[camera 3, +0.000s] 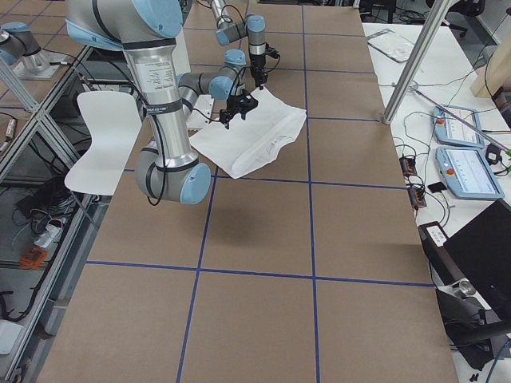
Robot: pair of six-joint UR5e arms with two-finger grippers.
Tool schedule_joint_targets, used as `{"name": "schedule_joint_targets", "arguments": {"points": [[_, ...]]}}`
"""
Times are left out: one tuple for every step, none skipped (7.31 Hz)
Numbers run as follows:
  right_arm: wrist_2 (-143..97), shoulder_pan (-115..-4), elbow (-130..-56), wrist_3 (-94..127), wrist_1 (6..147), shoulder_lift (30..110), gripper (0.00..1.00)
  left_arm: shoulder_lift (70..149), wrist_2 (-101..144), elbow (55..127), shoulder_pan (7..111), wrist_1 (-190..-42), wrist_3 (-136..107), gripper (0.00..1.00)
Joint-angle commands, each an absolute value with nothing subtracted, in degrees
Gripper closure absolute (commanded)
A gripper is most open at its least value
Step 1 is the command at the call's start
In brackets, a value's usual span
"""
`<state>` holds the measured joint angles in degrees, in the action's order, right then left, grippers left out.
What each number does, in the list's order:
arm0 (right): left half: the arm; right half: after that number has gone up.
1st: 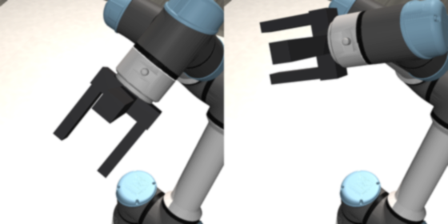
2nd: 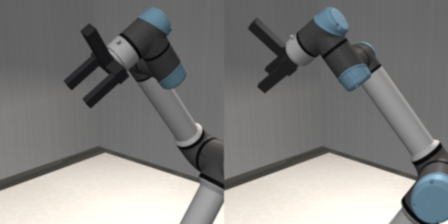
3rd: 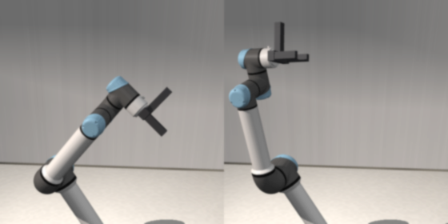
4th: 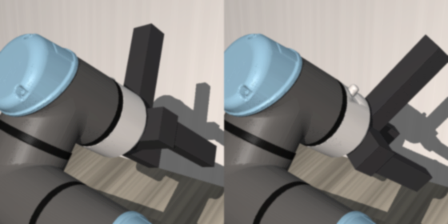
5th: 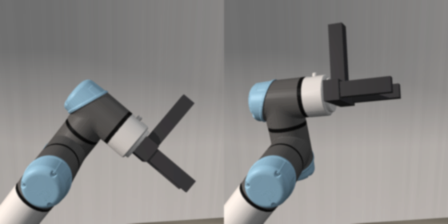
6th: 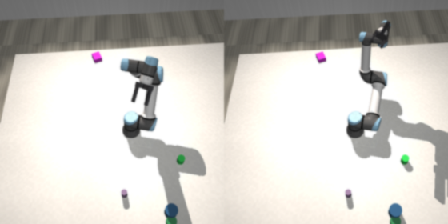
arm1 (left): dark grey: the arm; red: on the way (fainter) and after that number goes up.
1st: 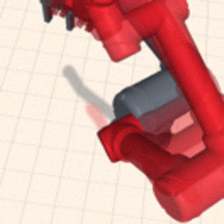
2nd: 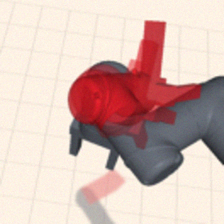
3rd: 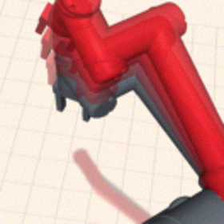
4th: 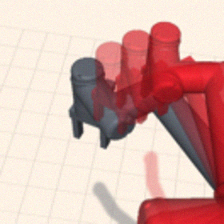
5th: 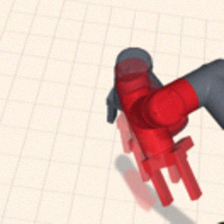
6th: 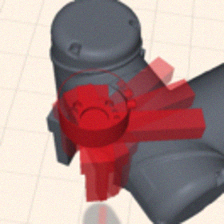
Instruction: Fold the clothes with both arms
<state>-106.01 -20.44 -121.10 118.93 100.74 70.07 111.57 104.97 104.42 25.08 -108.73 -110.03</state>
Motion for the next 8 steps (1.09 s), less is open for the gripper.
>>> {"name": "schedule_joint_targets", "arguments": {"points": [[-106.0, -20.6, -120.7, 118.8, 100.7, 69.8, 0.00, 111.7, 103.2, 103.5, 25.4, -109.0, -109.3, 1.00], [-106.0, -21.2, -120.6, 118.7, 100.7, 69.8, 0.00, 111.9, 101.8, 103.2, 25.7, -109.0, -109.0, 1.00], [-106.0, -21.4, -120.6, 118.7, 100.7, 69.8, 0.00, 112.8, 101.3, 103.0, 27.9, -109.0, -106.1, 1.00], [-106.0, -21.4, -120.6, 118.8, 100.7, 69.8, 0.00, 115.8, 101.3, 100.4, 31.5, -108.9, -103.1, 1.00], [-106.1, -21.4, -120.6, 118.9, 100.7, 69.7, 0.00, 119.6, 101.4, 95.2, 35.6, -109.3, -100.6, 1.00], [-106.1, -21.4, -120.6, 119.2, 100.7, 69.7, 0.00, 123.2, 101.4, 90.0, 39.5, -110.5, -97.2, 1.00], [-106.1, -21.5, -120.7, 119.3, 100.7, 69.7, 0.00, 126.4, 101.4, 83.2, 42.9, -114.7, -95.8, 1.00], [-106.1, -21.6, -120.6, 119.2, 100.7, 69.6, 0.00, 129.9, 101.4, 74.8, 44.6, -120.4, -93.5, 1.00]]}}
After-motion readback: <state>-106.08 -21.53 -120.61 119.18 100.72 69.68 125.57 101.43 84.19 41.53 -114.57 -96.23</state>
